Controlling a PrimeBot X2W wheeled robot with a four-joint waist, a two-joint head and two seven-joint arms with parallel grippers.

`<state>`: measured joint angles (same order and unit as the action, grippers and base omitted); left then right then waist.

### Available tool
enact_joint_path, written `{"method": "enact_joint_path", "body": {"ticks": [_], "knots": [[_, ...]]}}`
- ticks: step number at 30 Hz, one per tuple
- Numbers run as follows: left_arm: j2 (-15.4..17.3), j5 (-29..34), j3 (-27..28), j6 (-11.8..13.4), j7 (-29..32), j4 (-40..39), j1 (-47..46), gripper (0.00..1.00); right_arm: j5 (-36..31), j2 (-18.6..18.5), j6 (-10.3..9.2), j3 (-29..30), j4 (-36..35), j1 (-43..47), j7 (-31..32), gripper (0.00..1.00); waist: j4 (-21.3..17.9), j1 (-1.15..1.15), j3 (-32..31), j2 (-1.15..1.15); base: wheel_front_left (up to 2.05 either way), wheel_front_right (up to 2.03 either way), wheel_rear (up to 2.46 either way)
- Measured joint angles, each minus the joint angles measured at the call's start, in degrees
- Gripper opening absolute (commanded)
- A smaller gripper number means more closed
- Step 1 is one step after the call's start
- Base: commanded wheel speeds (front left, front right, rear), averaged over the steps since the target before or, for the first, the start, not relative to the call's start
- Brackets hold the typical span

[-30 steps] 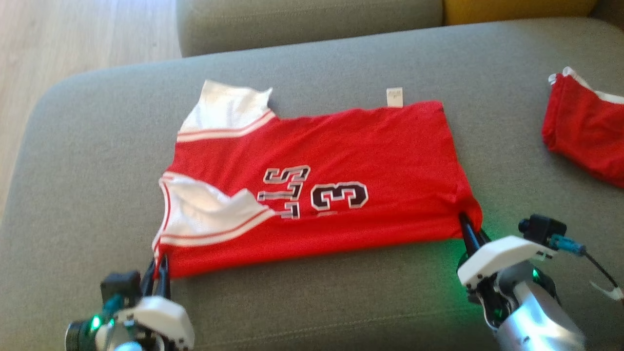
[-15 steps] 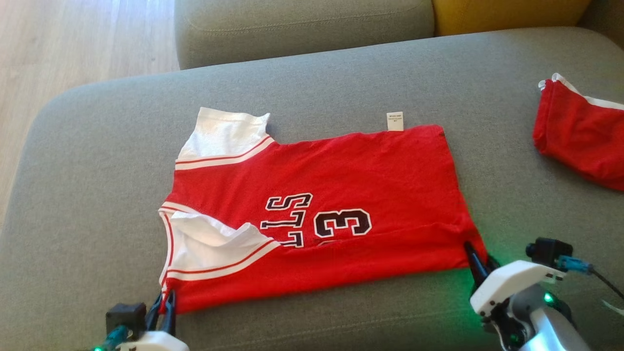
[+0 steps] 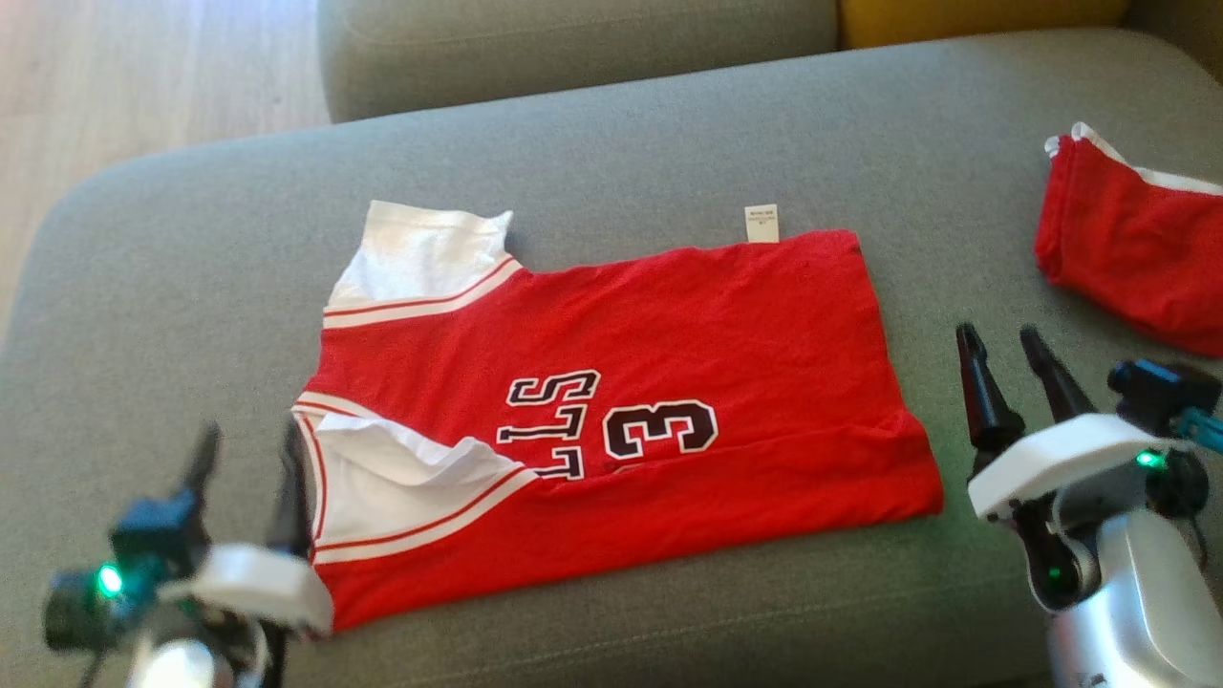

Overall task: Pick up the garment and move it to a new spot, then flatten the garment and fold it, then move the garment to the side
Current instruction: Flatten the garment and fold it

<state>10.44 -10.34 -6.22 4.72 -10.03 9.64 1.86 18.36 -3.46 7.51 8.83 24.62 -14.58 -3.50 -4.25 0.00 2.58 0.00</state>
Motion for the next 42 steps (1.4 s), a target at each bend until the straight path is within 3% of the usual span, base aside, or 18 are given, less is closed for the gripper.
{"method": "enact_joint_path", "body": {"ticks": [4,10,19,26,36,42], "knots": [[1.8,0.0,0.4,-0.5,0.8,-1.3,-5.9,1.0,-3.4,0.2,0.0,-2.6,-6.5,0.2,-1.1,1.0,-1.0,0.0,1.8,0.0,0.0,0.0,0.0],[7.0,2.5,-2.9,-5.7,9.8,2.1,-18.1,1.0,-6.9,0.4,0.0,-5.4,-14.1,-1.0,-0.6,1.0,-2.7,0.01,7.3,0.0,0.0,0.0,0.0],[14.4,2.9,-5.6,-11.2,21.2,14.0,-36.5,1.0,-3.6,0.4,0.0,-8.3,-19.0,-7.3,-0.3,1.0,-7.4,0.02,16.2,0.0,0.0,0.0,0.0],[17.5,1.9,-8.3,-11.9,27.1,21.7,-42.5,1.0,-2.3,0.4,0.0,-9.3,-17.0,-7.3,-1.1,1.0,-11.4,0.02,19.7,0.0,0.0,0.0,0.0],[21.0,1.0,-11.1,-12.3,27.2,29.5,-49.9,1.0,-0.7,0.4,0.0,-10.1,-15.7,-8.8,-3.4,1.0,-15.1,0.01,23.2,0.0,0.0,0.0,0.0],[21.1,0.6,-12.4,-12.3,27.6,32.5,-52.2,1.0,-0.7,0.4,0.0,-10.2,-15.2,-8.9,-3.7,1.0,-15.0,0.0,23.7,0.0,0.0,0.0,0.0]]}}
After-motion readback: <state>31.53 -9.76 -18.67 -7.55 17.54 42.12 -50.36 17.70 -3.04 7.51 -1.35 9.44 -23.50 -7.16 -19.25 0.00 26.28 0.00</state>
